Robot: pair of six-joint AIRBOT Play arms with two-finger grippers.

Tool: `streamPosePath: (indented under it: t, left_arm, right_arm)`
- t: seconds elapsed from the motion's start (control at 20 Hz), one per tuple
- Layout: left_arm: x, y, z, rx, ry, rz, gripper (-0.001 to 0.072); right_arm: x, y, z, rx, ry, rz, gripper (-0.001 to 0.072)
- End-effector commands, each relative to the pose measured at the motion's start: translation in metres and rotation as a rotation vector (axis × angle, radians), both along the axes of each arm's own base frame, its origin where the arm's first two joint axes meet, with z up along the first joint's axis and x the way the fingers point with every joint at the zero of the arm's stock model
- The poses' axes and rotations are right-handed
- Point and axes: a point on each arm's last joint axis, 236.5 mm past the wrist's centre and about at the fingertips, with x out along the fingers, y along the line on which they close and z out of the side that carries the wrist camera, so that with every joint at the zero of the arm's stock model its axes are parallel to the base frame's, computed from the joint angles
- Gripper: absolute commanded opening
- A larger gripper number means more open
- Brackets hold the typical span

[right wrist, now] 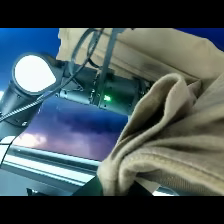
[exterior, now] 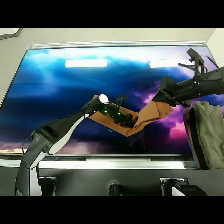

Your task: Fold the shirts.

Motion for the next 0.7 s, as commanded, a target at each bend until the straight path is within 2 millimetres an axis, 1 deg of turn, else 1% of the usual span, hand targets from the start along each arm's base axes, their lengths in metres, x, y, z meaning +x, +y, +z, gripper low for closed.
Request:
streamPosePath:
  t: [0.0, 0.05, 0.1, 0.15, 0.2, 0.3, 0.35, 0.45, 0.5, 0.55, 0.65]
  left_arm:
    - [0.044, 0.038, 0.024, 0.024, -0.094, 0.075, 0.0026]
    - [0.067, 0.066, 0.038, 0.041, -0.139, 0.117, 0.0026]
    - [0.094, 0.101, 0.057, 0.054, -0.188, 0.177, 0.0025]
    - [0.118, 0.134, 0.078, 0.057, -0.232, 0.244, 0.0026]
    - [0.14, 0.171, 0.104, 0.048, -0.276, 0.325, 0.0026]
    - [0.169, 0.241, 0.154, 0.037, -0.363, 0.468, 0.0026]
    - [0.177, 0.273, 0.178, 0.035, -0.408, 0.532, 0.0026]
    - [0.181, 0.322, 0.223, 0.033, -0.496, 0.625, 0.0027]
    - [0.178, 0.339, 0.242, 0.033, -0.534, 0.658, 0.0027]
    - [0.173, 0.351, 0.26, 0.034, -0.582, 0.67, 0.0027]
    - [0.157, 0.359, 0.286, 0.038, -0.645, 0.65, 0.0027]
  right_arm:
    - [0.022, 0.001, 0.001, 0.026, -0.043, -0.047, 0.0044]
    - [0.029, 0.008, -0.002, 0.049, -0.042, -0.04, 0.0044]
    - [0.038, 0.018, -0.009, 0.07, -0.034, -0.023, 0.0044]
    - [0.044, 0.033, -0.019, 0.088, -0.022, 0.007, 0.0044]
    - [0.052, 0.05, -0.031, 0.105, -0.007, 0.031, 0.0044]
    - [0.072, 0.088, -0.058, 0.155, 0.021, 0.049, 0.0044]
    - [0.082, 0.109, -0.074, 0.193, 0.039, 0.053, 0.0044]
    - [0.099, 0.15, -0.109, 0.275, 0.085, 0.053, 0.0044]
    - [0.107, 0.167, -0.126, 0.314, 0.106, 0.046, 0.0044]
    - [0.114, 0.184, -0.144, 0.355, 0.13, 0.029, 0.0045]
    - [0.125, 0.21, -0.17, 0.445, 0.175, -0.013, 0.0045]
